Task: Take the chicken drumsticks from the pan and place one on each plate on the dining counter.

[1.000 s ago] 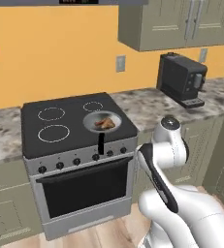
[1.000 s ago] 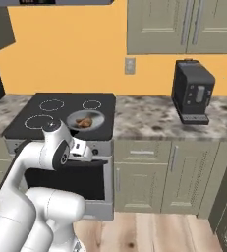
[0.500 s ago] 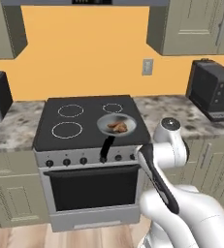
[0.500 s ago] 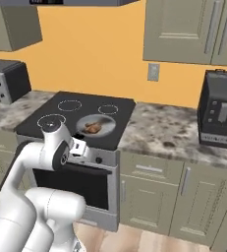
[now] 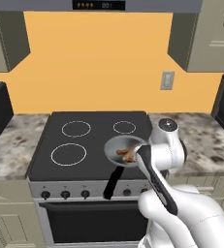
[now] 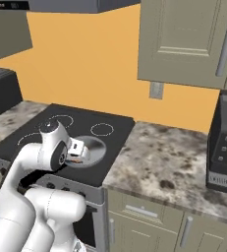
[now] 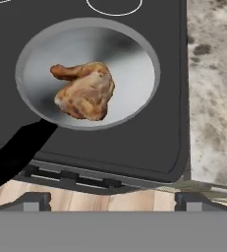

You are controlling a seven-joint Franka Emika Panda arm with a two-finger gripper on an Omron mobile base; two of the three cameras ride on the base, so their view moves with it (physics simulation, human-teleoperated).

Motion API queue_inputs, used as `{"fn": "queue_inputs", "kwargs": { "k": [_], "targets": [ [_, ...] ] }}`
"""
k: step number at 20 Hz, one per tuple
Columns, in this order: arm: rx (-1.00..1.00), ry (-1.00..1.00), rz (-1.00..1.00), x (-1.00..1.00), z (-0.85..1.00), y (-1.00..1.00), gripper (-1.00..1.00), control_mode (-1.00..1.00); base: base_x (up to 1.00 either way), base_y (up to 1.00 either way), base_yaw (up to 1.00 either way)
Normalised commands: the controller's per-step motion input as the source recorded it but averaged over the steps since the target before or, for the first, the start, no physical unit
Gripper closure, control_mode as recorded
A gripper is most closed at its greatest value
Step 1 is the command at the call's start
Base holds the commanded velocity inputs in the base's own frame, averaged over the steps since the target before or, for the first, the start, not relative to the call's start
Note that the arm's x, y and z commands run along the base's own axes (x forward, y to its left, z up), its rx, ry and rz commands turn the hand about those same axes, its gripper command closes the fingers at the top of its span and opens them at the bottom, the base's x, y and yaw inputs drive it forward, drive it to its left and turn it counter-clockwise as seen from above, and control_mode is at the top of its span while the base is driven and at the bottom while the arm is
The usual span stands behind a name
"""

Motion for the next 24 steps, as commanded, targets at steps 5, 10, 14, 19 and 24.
{"fn": "queue_inputs", "kwargs": {
  "k": [5,10,14,19,24],
  "targets": [
    [0.0,0.0,0.0,0.0,0.0,0.0,-1.0,1.0,0.09,-0.09,0.0],
    [0.0,0.0,0.0,0.0,0.0,0.0,-1.0,1.0,0.0,0.0,0.0],
    [0.0,0.0,0.0,0.0,0.0,0.0,-1.0,1.0,0.04,0.0,0.0],
    [0.06,0.16,0.0,0.54,0.01,-0.02,-1.0,-1.0,0.06,0.0,0.0],
    [0.02,0.2,0.11,0.88,0.02,0.06,-1.0,-1.0,0.0,0.0,0.0]
  ]
}}
